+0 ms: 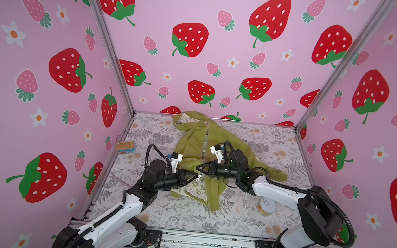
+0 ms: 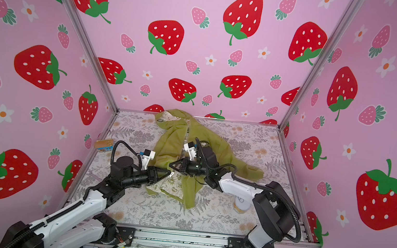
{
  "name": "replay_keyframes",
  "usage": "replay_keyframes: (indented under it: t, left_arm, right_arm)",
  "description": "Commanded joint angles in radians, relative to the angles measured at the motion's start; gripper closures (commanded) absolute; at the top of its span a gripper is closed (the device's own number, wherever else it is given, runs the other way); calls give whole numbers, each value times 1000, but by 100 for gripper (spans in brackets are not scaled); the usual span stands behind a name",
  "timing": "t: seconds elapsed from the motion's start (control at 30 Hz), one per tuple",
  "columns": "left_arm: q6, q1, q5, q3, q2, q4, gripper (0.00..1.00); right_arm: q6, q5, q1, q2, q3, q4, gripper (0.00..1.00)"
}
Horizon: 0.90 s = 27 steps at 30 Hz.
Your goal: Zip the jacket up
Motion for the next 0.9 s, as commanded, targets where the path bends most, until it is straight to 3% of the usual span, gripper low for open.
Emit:
replay_keyframes:
  t: [0.0,0.57,0.87]
  left_arm:
    - [12,5,26,45,6,20,81]
    - [20,5,53,64,20,30,79]
    - [24,5,63,71,35,36,85]
  right_arm:
    - [-7,-12,-3,-28,20,4,100]
    - [-7,-13,0,-20,14,11,100]
    - [-3,-12,6,-14,15,17,100]
